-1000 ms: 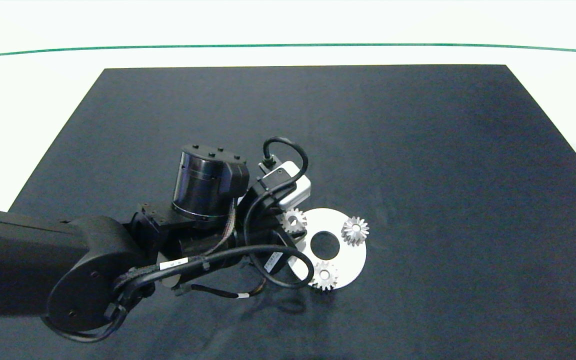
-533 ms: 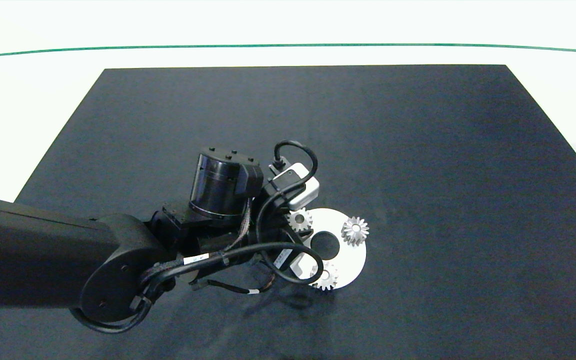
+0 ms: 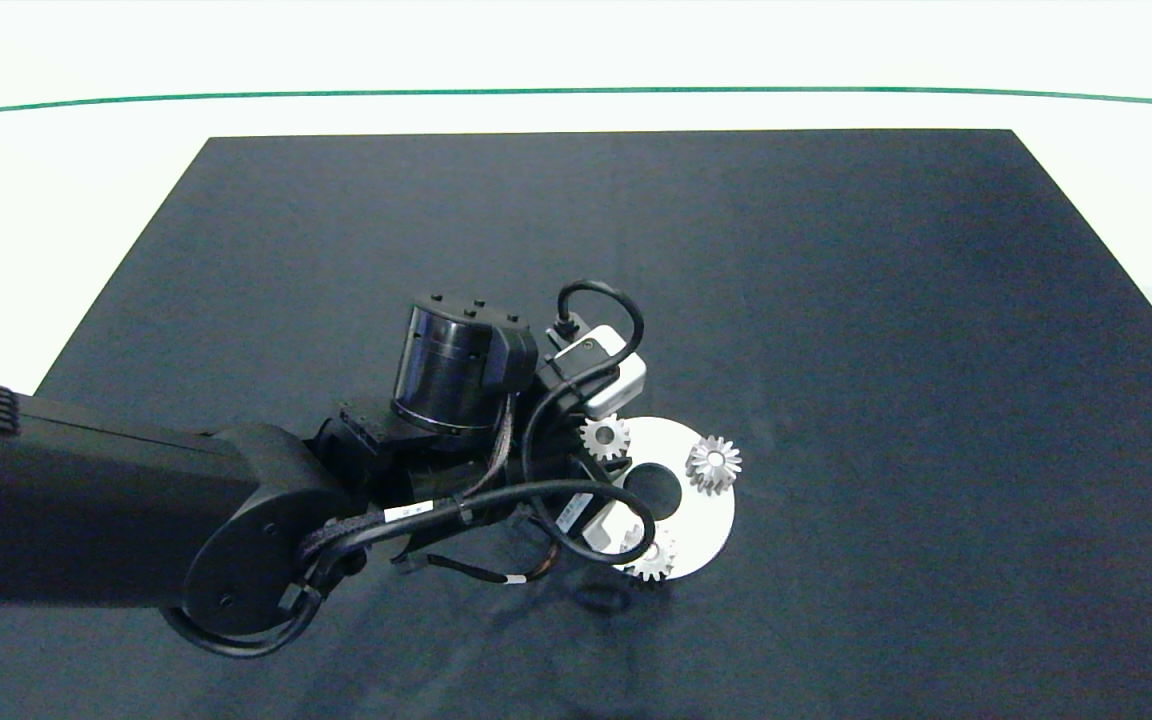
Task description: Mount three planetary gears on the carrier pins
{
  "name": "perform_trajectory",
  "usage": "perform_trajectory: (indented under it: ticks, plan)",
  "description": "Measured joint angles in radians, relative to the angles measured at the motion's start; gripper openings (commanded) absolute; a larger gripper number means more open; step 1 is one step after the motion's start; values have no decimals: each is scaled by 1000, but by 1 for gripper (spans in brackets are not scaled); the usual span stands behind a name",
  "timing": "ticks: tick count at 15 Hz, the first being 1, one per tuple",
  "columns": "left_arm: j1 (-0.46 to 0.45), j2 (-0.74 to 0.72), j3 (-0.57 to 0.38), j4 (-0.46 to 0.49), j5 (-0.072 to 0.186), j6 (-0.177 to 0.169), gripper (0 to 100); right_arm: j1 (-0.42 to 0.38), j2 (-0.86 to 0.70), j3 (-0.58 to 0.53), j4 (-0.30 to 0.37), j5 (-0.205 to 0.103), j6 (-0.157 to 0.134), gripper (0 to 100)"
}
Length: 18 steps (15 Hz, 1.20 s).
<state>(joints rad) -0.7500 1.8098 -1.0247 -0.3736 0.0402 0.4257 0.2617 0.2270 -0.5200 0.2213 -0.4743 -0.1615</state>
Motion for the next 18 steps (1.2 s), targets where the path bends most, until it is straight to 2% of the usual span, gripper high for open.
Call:
perform_trajectory:
  ticks: [18]
  plan:
    - [-7,3,-17,2,-1,-2,13,0,1,-2,-1,0,0,100]
